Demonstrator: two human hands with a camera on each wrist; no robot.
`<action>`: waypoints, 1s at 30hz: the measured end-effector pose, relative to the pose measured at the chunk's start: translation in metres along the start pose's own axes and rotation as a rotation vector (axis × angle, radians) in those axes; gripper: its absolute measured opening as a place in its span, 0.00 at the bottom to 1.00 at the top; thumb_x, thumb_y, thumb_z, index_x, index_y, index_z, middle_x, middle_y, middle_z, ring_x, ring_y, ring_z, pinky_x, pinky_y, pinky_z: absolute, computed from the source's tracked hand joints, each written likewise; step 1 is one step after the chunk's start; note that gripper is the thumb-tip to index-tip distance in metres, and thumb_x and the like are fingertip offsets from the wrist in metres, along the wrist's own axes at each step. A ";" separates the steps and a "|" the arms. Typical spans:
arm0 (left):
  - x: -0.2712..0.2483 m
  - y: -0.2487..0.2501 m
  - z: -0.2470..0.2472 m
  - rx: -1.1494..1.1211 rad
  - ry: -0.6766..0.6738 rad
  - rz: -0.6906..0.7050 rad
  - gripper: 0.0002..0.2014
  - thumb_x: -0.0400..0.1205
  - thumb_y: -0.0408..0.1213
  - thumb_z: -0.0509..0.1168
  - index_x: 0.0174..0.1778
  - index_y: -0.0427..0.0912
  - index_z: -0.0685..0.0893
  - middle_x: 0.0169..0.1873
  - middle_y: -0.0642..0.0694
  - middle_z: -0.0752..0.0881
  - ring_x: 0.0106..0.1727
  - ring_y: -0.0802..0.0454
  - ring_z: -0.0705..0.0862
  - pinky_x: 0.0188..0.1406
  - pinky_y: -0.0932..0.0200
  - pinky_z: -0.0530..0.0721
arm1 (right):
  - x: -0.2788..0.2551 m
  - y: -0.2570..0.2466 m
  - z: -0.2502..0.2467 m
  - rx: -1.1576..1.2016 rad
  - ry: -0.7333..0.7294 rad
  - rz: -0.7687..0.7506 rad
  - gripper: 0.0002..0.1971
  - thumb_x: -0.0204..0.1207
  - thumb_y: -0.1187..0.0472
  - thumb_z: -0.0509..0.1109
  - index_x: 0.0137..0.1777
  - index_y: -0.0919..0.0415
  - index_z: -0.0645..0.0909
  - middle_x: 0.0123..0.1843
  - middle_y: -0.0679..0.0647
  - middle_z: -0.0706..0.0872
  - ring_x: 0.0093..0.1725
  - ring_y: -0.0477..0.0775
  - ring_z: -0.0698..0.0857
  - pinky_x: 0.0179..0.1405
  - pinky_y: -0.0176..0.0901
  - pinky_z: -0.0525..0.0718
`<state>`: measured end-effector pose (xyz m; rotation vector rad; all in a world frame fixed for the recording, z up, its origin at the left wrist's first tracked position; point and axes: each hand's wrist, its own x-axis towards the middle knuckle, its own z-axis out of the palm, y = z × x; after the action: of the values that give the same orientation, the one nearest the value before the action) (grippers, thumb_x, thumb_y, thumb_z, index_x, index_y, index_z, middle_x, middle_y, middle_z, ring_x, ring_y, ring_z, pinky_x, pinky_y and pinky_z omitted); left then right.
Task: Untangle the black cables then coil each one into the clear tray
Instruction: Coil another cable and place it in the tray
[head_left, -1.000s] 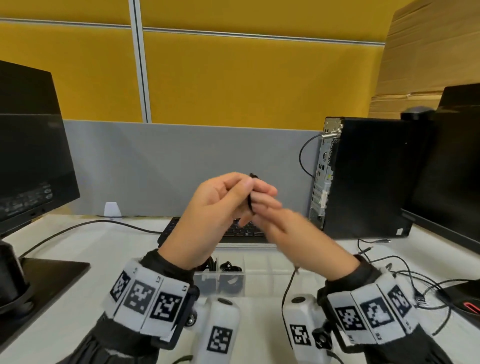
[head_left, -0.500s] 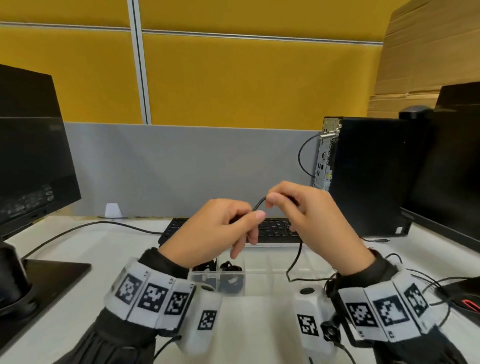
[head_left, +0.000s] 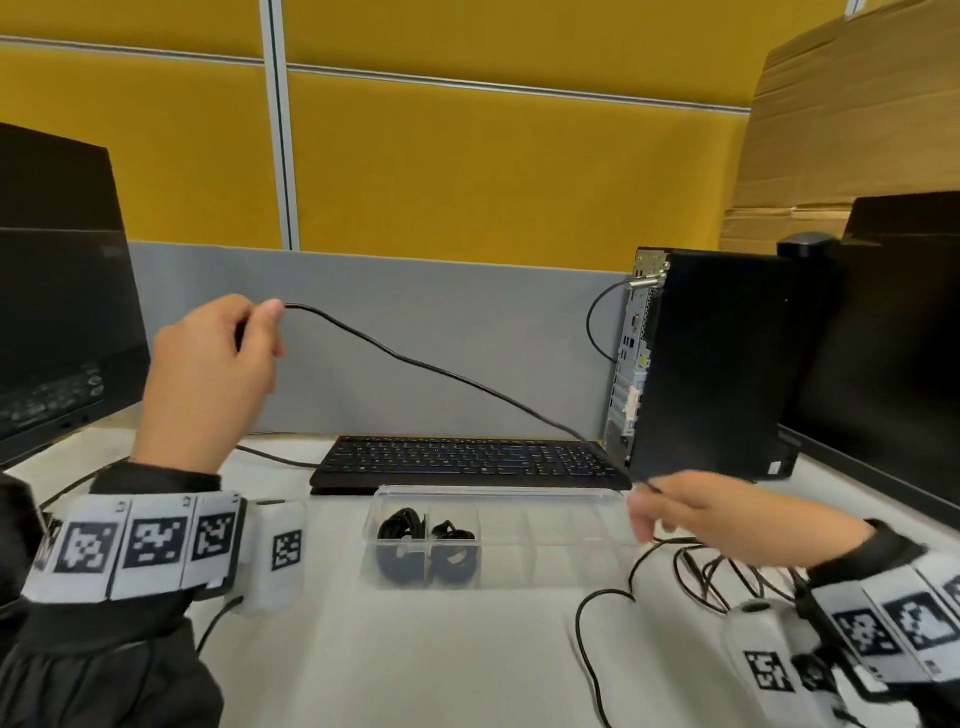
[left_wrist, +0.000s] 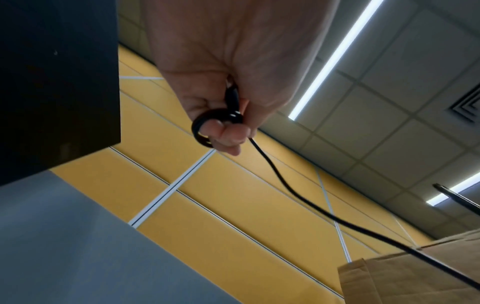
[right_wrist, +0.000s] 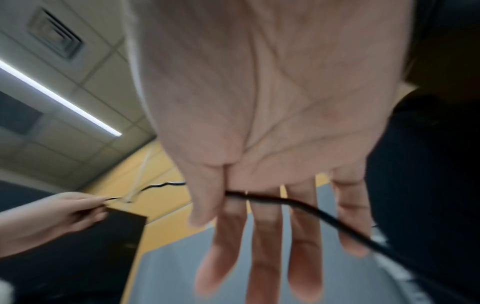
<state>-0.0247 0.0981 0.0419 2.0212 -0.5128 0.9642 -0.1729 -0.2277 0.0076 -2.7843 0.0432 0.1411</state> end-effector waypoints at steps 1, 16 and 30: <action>0.000 0.001 -0.002 0.000 0.000 -0.005 0.19 0.86 0.43 0.54 0.36 0.35 0.81 0.25 0.39 0.81 0.29 0.50 0.78 0.35 0.55 0.69 | 0.002 0.011 -0.007 0.029 0.086 0.049 0.20 0.84 0.47 0.52 0.41 0.52 0.82 0.41 0.48 0.83 0.43 0.45 0.82 0.43 0.33 0.77; -0.027 0.048 0.043 -0.235 -0.235 0.065 0.20 0.86 0.44 0.55 0.32 0.39 0.81 0.19 0.44 0.83 0.24 0.57 0.80 0.35 0.68 0.77 | 0.026 -0.095 -0.001 0.150 0.397 -0.359 0.27 0.80 0.44 0.58 0.78 0.43 0.60 0.67 0.42 0.76 0.64 0.40 0.76 0.55 0.23 0.70; -0.027 0.077 0.030 -1.282 -0.531 -0.290 0.17 0.75 0.44 0.57 0.27 0.42 0.85 0.19 0.44 0.82 0.26 0.56 0.81 0.32 0.69 0.81 | 0.073 -0.105 0.024 0.348 0.879 -0.549 0.09 0.81 0.49 0.63 0.49 0.46 0.84 0.28 0.38 0.77 0.31 0.42 0.77 0.35 0.31 0.71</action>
<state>-0.0769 0.0291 0.0484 1.0536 -0.8043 -0.1721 -0.0977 -0.1219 0.0141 -2.1970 -0.4261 -1.0957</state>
